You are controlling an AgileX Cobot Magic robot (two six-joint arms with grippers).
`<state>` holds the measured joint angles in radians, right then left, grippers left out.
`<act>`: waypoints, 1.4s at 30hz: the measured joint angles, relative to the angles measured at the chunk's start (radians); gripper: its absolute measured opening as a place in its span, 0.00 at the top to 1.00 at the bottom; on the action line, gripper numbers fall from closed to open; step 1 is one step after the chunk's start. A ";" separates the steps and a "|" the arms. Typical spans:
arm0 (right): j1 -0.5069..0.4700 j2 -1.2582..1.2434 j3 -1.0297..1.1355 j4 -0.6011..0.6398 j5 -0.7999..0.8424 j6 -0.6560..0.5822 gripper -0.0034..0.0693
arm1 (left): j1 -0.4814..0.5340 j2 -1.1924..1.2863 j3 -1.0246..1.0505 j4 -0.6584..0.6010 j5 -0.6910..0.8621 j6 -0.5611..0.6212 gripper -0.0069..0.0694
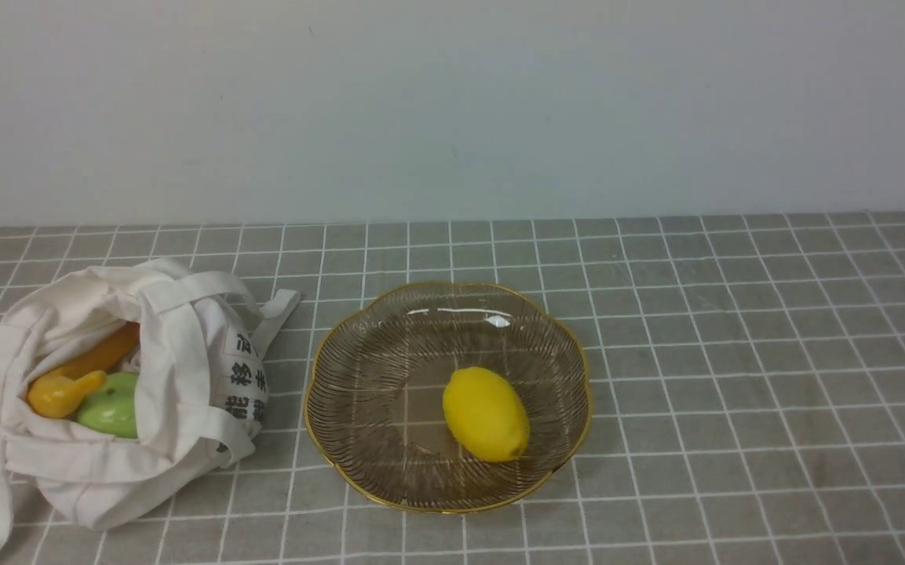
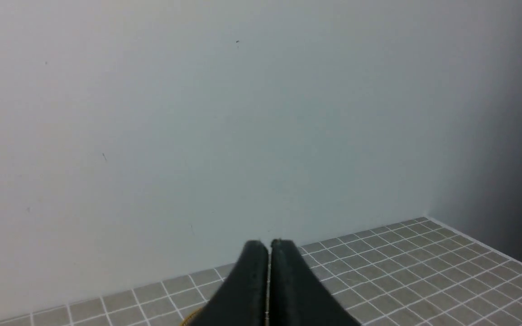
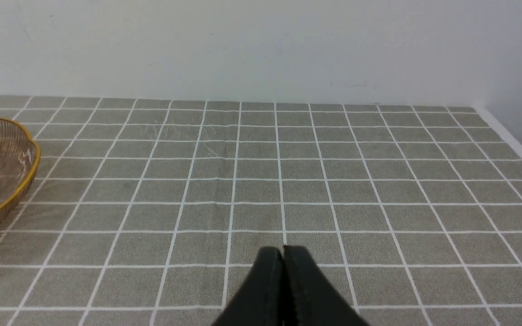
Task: Take the fruit out of the bag on the grey coffee tablecloth and place them on the plate.
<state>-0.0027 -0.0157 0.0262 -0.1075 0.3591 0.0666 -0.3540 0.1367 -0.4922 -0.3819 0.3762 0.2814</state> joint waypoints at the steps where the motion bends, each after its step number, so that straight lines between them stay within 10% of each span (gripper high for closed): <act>1: 0.000 0.000 0.000 0.000 0.000 0.000 0.97 | 0.000 -0.003 0.005 0.012 0.000 0.000 0.92; 17: 0.000 0.000 0.000 0.000 0.001 0.000 0.97 | 0.314 -0.149 0.422 0.307 0.015 -0.164 0.92; 42: 0.000 0.000 0.000 0.000 0.001 0.000 0.97 | 0.327 -0.149 0.517 0.313 0.011 -0.164 0.92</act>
<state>-0.0027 -0.0157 0.0262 -0.1075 0.3600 0.0666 -0.0267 -0.0122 0.0250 -0.0687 0.3874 0.1175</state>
